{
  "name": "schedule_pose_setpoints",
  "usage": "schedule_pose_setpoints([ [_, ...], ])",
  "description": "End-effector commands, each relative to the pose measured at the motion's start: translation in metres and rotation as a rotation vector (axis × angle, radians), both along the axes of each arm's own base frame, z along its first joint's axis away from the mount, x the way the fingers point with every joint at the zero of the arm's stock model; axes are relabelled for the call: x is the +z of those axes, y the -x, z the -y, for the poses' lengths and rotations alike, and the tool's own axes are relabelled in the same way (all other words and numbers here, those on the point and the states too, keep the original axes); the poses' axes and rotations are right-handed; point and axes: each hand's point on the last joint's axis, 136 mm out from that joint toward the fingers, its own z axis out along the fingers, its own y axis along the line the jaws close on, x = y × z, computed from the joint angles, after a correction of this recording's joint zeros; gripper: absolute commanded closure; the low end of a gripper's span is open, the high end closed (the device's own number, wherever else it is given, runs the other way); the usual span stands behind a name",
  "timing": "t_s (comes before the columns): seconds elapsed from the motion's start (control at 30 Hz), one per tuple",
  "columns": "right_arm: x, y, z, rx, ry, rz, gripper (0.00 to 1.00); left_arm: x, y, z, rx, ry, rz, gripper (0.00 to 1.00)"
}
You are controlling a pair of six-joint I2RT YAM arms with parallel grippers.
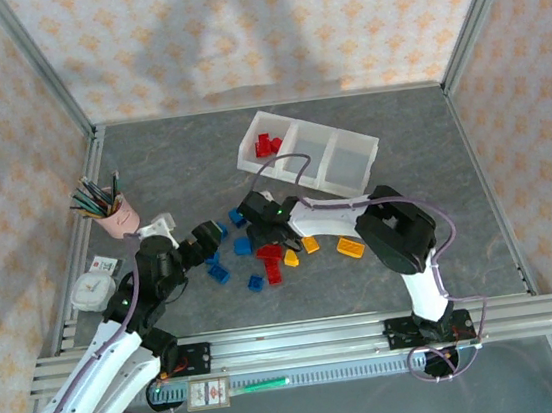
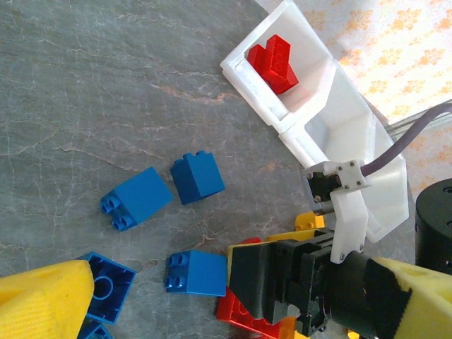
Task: Sort the legos into containers by color
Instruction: Pick up the lego from the center of the table.
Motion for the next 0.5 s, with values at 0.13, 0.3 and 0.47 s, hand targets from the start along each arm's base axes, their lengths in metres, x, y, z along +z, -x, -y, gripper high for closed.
schedule_pose_setpoints([
  [0.13,-0.006,-0.007,0.007,-0.026,0.072,0.032,0.50,0.003,-0.004,-0.005,0.030,0.001,0.013,0.01],
  [0.3,-0.013,-0.006,0.016,-0.041,0.100,0.025,0.55,0.004,-0.005,-0.005,0.030,0.003,0.017,0.01],
  [0.47,-0.015,-0.005,0.013,-0.041,0.072,0.006,0.64,0.004,-0.006,-0.001,0.019,0.017,0.019,0.01],
])
